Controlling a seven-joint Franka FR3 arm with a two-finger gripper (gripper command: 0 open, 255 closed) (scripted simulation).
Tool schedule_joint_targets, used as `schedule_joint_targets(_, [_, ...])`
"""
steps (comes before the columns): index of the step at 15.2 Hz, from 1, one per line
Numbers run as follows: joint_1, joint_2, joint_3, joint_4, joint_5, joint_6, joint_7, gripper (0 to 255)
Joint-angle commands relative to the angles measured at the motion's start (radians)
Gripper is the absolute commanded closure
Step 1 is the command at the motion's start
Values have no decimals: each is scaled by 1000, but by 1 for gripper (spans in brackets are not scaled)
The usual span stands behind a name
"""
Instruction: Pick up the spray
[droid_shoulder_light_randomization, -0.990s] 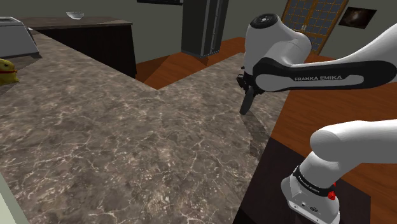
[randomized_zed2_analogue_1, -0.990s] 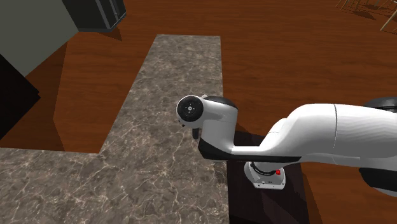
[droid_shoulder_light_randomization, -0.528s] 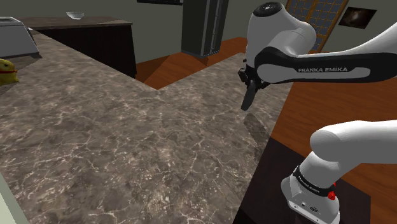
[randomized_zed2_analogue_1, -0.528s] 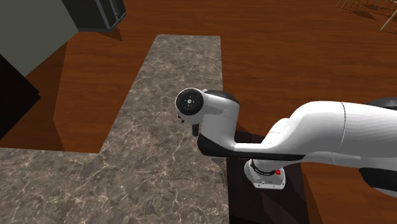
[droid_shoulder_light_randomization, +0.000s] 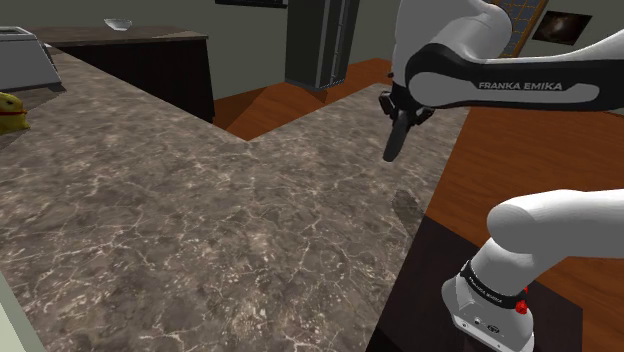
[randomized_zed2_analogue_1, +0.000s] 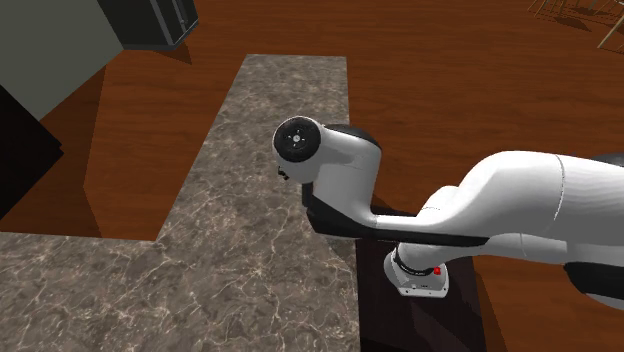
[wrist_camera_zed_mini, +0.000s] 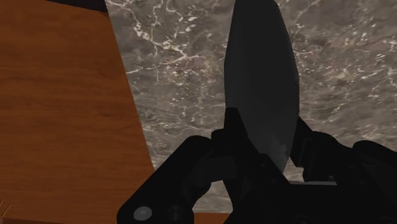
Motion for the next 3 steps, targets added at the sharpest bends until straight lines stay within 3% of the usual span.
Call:
schedule_joint_targets(1, [-3, 1, -6, 28, -3, -25, -10, 255])
schedule_joint_targets(3, [-3, 1, -7, 30, -3, -27, -11, 255])
